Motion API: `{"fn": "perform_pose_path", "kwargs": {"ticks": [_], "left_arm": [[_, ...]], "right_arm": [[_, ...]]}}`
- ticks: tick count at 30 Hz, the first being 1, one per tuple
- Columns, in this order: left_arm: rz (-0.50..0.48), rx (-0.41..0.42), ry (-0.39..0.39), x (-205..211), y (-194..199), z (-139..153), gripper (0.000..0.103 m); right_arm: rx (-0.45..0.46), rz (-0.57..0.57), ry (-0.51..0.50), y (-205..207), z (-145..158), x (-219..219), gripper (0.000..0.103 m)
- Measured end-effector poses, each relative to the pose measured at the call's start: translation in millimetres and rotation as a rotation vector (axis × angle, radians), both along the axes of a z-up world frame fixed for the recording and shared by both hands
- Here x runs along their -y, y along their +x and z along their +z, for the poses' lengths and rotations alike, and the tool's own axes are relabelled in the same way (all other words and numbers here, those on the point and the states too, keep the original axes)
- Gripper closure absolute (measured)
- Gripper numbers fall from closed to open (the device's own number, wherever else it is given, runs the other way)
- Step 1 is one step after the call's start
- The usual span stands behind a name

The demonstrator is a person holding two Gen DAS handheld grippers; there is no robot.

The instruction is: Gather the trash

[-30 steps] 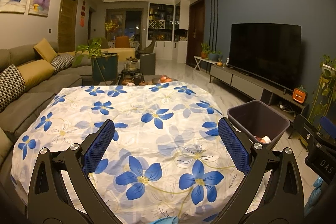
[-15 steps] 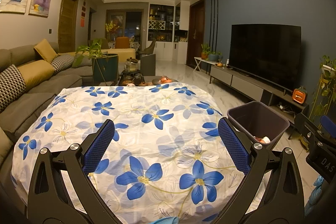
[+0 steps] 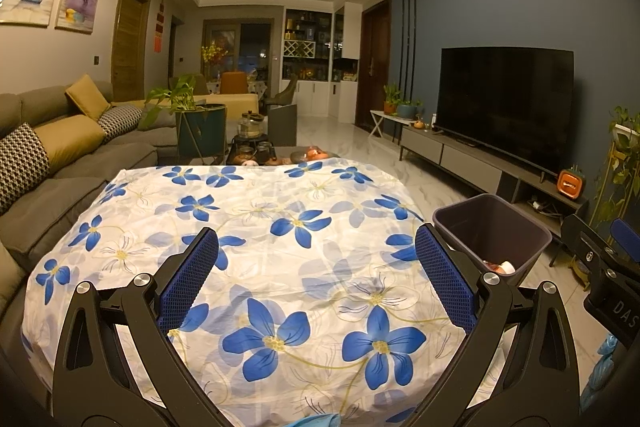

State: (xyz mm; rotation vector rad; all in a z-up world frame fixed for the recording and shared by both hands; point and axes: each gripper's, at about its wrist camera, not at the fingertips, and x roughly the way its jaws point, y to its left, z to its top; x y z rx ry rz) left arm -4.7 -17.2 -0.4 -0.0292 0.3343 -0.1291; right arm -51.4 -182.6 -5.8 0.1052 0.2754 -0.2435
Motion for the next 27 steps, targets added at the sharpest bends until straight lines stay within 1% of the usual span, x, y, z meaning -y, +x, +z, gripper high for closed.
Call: {"fn": "perform_pose_path", "kwargs": {"ticks": [21, 27], "left_arm": [[0.001, 0.004, 0.000, -1.0, 0.1, 0.6, 0.006], [-0.001, 0.009, 0.001, -1.1, 2.3, 6.9, 0.006]], "right_arm": [[0.008, 0.004, 0.000, -0.2, 1.7, 0.1, 0.006], [0.015, 0.005, 0.001, -0.4, 3.5, 1.6, 0.006]]}}
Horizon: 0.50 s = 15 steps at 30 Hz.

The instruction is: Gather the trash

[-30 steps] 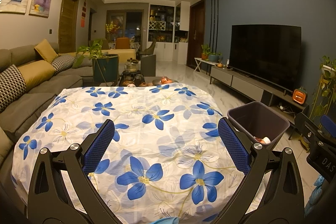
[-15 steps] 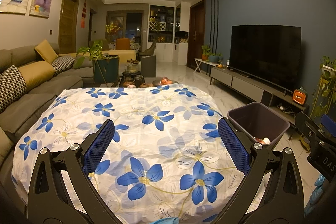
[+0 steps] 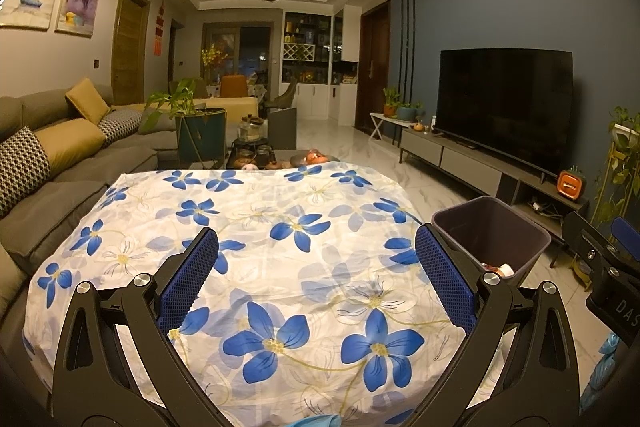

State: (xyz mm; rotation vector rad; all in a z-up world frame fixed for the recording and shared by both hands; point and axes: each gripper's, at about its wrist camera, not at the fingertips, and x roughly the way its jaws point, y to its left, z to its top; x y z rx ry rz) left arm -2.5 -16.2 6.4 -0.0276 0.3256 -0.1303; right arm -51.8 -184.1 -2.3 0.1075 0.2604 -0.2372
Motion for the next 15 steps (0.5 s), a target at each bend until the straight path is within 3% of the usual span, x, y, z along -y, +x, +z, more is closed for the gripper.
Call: {"fn": "perform_pose_path", "kwargs": {"ticks": [15], "left_arm": [[-0.003, 0.007, 0.001, 2.4, 0.4, 2.6, 0.006]], "right_arm": [[0.005, -0.001, 0.000, -0.4, 0.9, 1.2, 0.006]]}}
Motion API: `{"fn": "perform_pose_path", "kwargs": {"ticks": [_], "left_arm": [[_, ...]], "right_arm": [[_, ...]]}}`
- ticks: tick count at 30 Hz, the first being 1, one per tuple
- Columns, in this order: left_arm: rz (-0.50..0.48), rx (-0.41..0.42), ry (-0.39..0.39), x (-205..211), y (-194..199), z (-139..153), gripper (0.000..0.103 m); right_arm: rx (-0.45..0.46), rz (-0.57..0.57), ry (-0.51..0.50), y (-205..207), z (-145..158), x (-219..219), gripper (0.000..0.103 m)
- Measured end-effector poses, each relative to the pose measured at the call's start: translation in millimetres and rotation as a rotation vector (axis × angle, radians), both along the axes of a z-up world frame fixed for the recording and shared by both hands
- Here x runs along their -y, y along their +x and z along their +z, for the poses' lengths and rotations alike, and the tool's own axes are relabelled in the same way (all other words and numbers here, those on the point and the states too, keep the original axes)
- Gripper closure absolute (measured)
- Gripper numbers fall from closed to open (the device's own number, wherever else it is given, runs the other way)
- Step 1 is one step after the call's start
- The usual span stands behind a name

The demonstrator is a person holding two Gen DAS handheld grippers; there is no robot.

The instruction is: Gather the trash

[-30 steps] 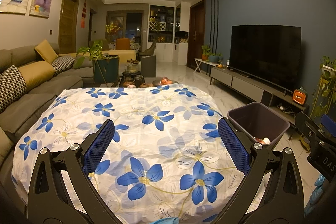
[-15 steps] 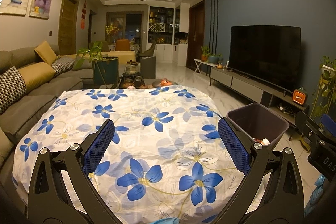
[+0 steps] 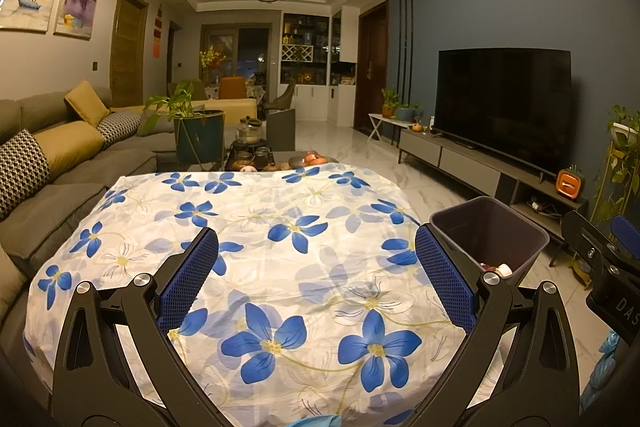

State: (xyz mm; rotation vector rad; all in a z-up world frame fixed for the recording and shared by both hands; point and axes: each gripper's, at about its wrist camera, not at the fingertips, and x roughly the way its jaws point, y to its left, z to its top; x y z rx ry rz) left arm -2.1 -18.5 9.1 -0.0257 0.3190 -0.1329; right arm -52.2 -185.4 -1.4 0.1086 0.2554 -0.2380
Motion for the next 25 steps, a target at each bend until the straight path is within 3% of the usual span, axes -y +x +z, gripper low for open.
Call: {"fn": "perform_pose_path", "kwargs": {"ticks": [5, 9, 25], "left_arm": [[0.002, 0.008, 0.009, 3.3, -0.5, -1.8, 0.006], [0.003, 0.001, 0.032, 7.8, 5.1, -4.6, 0.013], [0.020, 0.027, 0.006, 1.6, -0.3, -7.0, 0.007]], "right_arm": [[0.000, 0.000, 0.001, 0.7, 0.0, 0.1, 0.006], [0.000, -0.002, 0.003, -0.3, 0.3, 0.7, 0.006], [0.004, -0.001, 0.006, -0.9, -0.5, 0.9, 0.006]]}}
